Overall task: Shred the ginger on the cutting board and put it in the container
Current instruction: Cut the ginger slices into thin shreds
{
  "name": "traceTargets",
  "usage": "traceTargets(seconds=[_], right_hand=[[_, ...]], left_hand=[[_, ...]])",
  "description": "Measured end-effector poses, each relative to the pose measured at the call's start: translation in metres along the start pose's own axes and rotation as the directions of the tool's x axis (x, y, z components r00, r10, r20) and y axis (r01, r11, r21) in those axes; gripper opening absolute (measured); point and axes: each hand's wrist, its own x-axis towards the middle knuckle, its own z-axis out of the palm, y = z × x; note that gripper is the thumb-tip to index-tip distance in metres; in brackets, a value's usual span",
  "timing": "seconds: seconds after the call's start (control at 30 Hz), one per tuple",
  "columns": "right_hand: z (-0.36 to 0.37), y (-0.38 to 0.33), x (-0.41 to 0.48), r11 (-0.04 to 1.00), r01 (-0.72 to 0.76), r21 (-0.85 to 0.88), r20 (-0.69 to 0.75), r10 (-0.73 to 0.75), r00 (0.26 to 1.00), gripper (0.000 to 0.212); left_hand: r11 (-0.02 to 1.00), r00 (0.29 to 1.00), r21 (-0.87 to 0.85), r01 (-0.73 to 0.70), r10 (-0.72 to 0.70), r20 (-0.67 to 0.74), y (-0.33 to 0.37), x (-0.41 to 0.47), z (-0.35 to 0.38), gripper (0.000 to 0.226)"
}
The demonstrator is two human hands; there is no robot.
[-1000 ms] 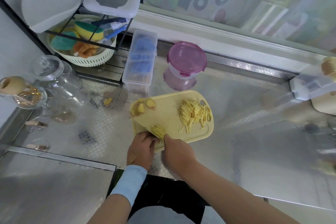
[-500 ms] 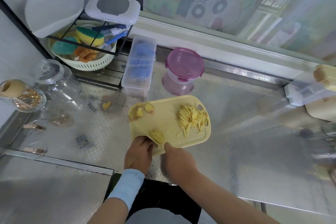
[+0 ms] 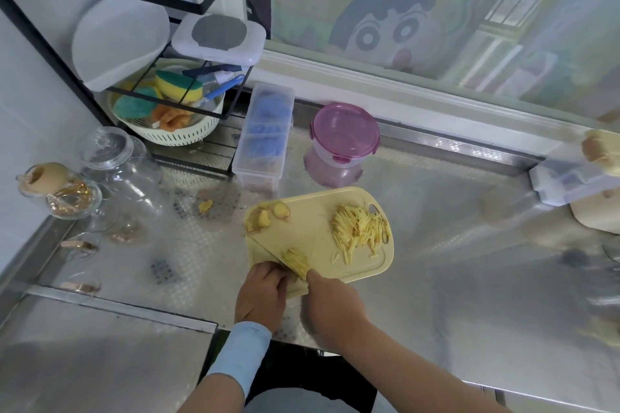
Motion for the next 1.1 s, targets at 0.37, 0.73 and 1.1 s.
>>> traceTargets(seconds=[0.37, 0.73, 1.1], right_hand=[[0.006, 0.006, -0.004, 1.000, 0.000, -0.009, 0.027, 0.000, 1.000, 0.011], [-0.004, -0.008, 0.005, 1.000, -0.001, -0.008, 0.027, 0.001, 1.000, 0.013], [0.007, 0.009, -0.014, 1.000, 0.020, -0.025, -0.028, -0.020, 0.999, 0.016]], left_hand=[[0.999, 1.000, -0.043, 0.016, -0.016, -0.014, 0.002, -0.001, 0.000, 0.031], [0.991, 0.998, -0.115, 0.063, -0.065, -0.011, -0.004, -0.003, 0.004, 0.034], [0.995, 0.996, -0.077, 0.067, -0.071, -0.051, 0.002, -0.002, 0.002, 0.034]])
